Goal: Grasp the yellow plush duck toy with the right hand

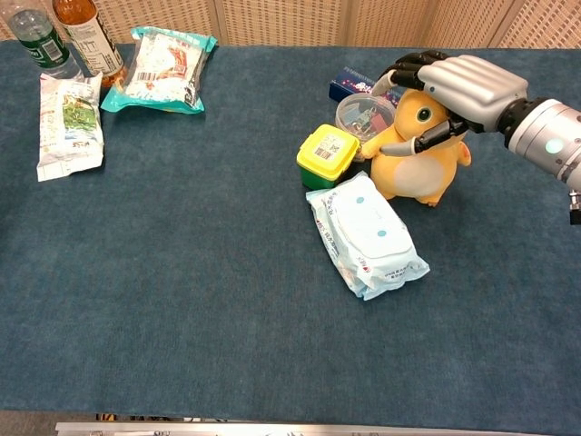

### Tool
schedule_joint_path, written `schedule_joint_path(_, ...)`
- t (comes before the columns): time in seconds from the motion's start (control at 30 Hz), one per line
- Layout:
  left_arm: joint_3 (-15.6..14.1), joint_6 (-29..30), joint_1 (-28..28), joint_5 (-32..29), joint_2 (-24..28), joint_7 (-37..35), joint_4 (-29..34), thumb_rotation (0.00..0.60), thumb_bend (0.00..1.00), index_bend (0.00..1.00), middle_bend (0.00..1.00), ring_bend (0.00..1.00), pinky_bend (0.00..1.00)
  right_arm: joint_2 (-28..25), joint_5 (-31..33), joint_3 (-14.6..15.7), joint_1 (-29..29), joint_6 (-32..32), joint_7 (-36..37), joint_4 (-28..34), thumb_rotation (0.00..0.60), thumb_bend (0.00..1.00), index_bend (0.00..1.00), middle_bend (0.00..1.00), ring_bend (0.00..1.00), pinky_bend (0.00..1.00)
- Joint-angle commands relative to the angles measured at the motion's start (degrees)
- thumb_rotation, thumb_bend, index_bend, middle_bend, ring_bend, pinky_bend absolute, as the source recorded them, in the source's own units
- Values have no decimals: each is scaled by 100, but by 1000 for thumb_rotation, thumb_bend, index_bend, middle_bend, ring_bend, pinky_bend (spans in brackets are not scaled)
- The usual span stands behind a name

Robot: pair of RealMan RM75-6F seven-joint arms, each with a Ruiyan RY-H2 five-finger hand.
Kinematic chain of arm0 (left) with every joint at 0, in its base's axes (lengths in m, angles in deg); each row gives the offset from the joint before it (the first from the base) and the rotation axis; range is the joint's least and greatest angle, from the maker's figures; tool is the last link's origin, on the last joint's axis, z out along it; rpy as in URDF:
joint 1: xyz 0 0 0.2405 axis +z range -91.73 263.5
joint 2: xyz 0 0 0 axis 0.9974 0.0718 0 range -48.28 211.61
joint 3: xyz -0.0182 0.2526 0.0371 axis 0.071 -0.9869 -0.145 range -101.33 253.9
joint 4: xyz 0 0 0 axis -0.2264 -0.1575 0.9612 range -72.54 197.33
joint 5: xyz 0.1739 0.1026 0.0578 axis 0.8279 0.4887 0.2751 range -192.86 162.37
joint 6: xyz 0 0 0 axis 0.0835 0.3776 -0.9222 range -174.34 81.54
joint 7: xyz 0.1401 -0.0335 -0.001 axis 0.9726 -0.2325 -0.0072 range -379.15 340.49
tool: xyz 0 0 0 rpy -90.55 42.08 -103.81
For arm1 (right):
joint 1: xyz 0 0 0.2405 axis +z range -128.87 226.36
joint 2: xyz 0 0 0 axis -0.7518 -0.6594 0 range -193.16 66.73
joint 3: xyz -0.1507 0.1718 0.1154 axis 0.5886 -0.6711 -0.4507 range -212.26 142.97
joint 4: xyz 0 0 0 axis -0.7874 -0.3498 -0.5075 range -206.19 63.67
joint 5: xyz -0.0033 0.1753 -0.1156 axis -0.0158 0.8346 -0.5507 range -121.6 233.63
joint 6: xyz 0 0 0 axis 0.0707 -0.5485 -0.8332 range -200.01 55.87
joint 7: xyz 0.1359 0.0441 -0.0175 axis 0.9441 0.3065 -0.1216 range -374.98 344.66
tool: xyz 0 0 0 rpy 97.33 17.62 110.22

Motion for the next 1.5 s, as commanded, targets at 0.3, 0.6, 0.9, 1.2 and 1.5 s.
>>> schedule_joint_path(0.3,6,-29,-7,-35,-8,3,-17,548,117,59,71,93,42,49,186,-154,34,-35,12,-184,221,0,228,161,0,0)
schedule_joint_path(0.6,29,-12,-2,-57,34,-17,23,553,117,59,71,92,42,-255,80,-250,-110,-403,163,197,229,0,228,162,0,0)
schedule_joint_path(0.9,46,39,24,-66,83,-54,47,600,117,58,71,92,42,-1324,-328,-86,-833,-1402,212,1252,440,0,228,201,12,15)
schedule_joint_path(1.2,90,269,5,221,-32,-104,-61,600,117,59,71,92,42,-2030,-588,418,-1862,-2414,-95,1504,536,0,227,206,14,32)
schedule_joint_path(1.5,128,486,-3,451,-189,-154,-185,600,117,60,71,93,42,-1859,-823,677,-2741,-3385,222,1063,546,0,227,223,41,112)
